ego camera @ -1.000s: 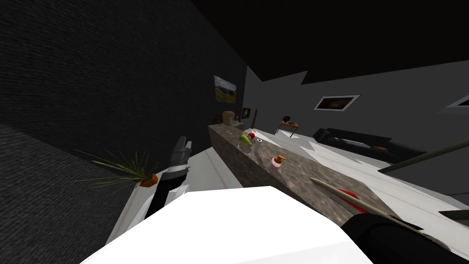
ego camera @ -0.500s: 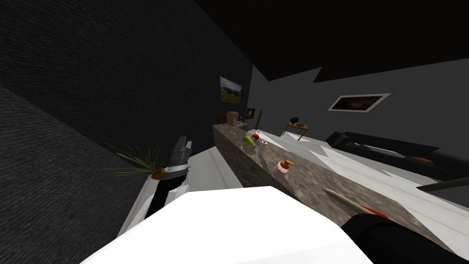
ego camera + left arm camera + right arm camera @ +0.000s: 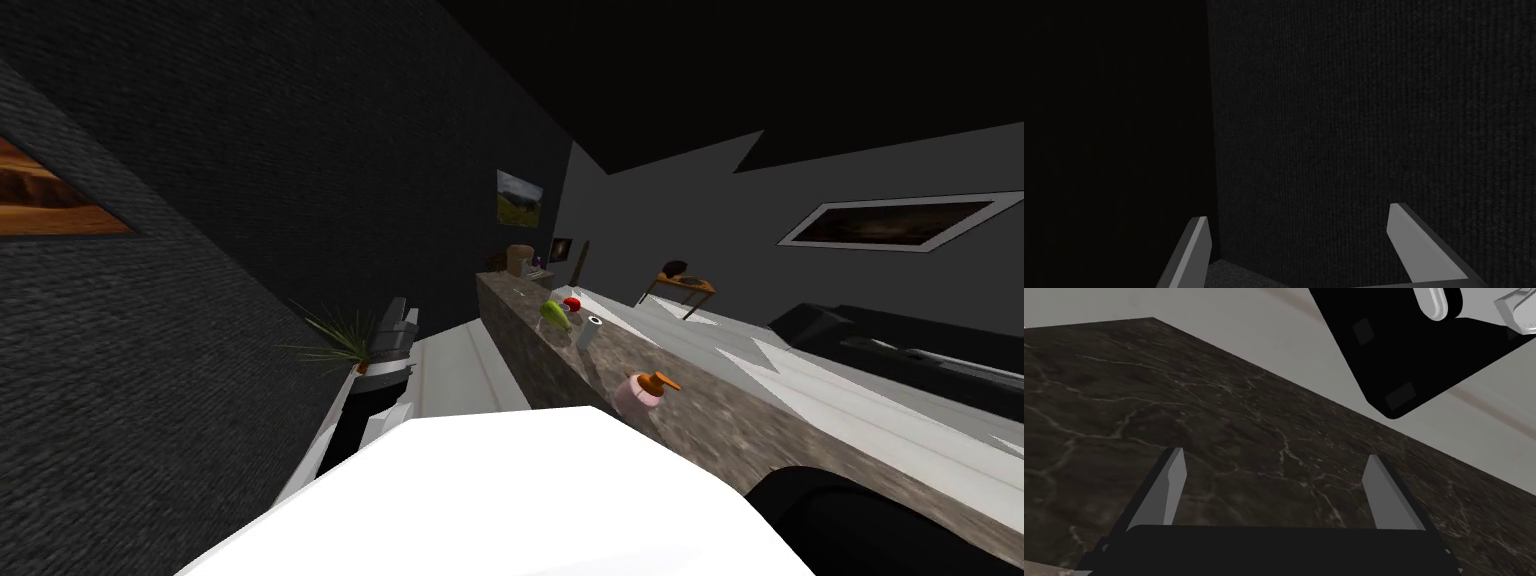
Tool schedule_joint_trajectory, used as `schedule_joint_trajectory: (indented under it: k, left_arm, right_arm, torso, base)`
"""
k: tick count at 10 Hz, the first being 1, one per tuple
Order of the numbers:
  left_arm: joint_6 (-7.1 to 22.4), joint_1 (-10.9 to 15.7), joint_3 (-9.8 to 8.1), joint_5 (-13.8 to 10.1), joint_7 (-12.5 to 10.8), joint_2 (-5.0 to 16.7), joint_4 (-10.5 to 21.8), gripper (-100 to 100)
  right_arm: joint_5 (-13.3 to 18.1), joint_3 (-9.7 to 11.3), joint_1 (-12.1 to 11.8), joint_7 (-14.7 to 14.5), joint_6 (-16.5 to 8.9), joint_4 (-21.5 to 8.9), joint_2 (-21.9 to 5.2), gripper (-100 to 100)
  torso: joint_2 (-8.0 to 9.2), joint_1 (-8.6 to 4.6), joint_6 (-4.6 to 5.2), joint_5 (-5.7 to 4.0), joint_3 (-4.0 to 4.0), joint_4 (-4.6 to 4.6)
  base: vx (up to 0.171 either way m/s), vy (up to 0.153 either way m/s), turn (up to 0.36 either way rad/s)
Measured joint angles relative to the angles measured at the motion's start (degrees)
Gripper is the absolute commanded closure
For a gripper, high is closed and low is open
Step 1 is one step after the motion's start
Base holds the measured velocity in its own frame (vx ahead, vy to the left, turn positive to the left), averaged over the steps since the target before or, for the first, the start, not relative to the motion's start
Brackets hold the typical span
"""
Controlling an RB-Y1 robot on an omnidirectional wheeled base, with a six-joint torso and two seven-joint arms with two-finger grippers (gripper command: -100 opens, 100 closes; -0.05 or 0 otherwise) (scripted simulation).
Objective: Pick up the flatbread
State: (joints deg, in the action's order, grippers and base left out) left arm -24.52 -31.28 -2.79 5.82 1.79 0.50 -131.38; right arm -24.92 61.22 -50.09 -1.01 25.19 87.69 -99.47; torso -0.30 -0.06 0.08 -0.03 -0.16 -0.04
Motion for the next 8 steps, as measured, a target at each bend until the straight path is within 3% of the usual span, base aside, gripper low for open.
schedule_joint_trajectory:
  k: [1,2,5,8]
  left_arm:
    - [0.00,0.01,0.00,0.00,0.00,0.00,0.00,0]
    - [0.00,0.00,0.00,0.00,0.00,0.00,0.00,0]
    - [0.00,-0.01,-0.01,0.00,0.00,0.01,0.00,0]
    - [0.00,-0.01,0.00,0.00,0.00,0.00,0.00,0]
  right_arm:
    - [-0.48,0.80,0.21,0.45,0.25,-0.78,-1.40,-100]
    - [0.69,2.12,1.87,2.10,0.44,-2.66,-2.39,-100]
    - [-1.41,3.35,3.33,2.30,2.42,-6.01,-5.97,-100]
    - [-4.46,2.59,6.22,1.04,2.40,-5.21,-7.51,-100]
  torso:
    - [-0.02,-0.04,-0.06,0.00,-0.01,-0.01]
    - [-0.23,-0.10,-0.09,-0.02,-0.13,-0.05]
    - [-0.51,-0.27,-0.06,-0.06,-0.30,-0.12]
    - [-0.68,0.00,-0.09,-0.02,-0.40,-0.16]
  base:
    - [0.126,-0.031,0.354]
    - [0.158,-0.032,0.328]
    - [0.177,-0.083,0.324]
    - [0.193,-0.031,0.280]
